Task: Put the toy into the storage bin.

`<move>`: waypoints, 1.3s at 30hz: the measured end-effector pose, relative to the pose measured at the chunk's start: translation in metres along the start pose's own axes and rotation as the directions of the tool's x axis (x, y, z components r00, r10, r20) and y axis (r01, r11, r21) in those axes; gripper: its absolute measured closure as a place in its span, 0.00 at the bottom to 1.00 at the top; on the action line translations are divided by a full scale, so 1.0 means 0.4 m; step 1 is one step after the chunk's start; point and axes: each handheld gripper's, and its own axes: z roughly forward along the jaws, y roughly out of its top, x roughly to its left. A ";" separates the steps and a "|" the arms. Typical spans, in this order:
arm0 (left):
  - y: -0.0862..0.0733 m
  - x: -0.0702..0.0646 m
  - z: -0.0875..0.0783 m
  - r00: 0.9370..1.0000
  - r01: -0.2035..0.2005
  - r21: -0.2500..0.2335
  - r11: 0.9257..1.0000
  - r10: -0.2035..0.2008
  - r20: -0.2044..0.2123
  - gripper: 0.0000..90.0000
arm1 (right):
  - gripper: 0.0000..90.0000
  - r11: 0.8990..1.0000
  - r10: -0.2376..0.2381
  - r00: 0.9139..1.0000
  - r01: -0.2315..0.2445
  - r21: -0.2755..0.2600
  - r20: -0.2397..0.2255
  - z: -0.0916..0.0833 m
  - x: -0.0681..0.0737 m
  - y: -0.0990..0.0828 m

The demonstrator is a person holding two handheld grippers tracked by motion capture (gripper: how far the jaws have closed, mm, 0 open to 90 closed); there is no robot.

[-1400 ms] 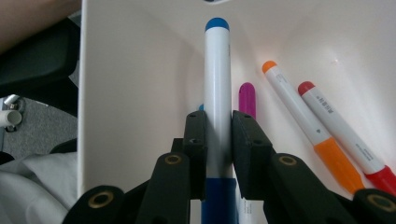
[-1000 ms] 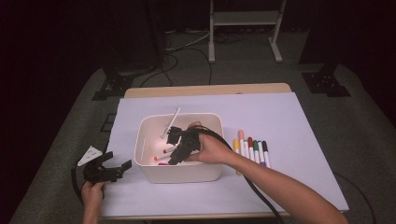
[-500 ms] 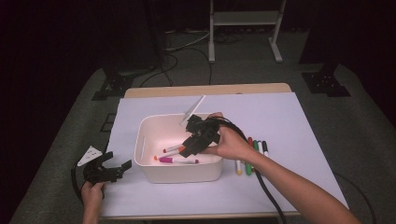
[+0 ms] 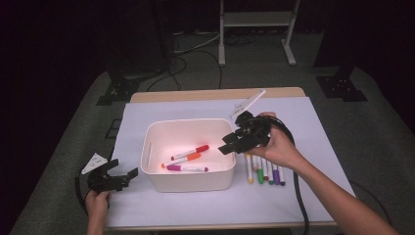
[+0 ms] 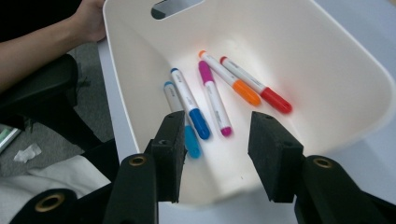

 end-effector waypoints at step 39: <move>0.000 -0.001 0.001 1.000 0.003 0.001 1.000 -0.003 -0.007 0.00 | 0.64 0.939 0.342 0.914 -0.344 -0.031 0.216 -0.049 -0.185 -0.414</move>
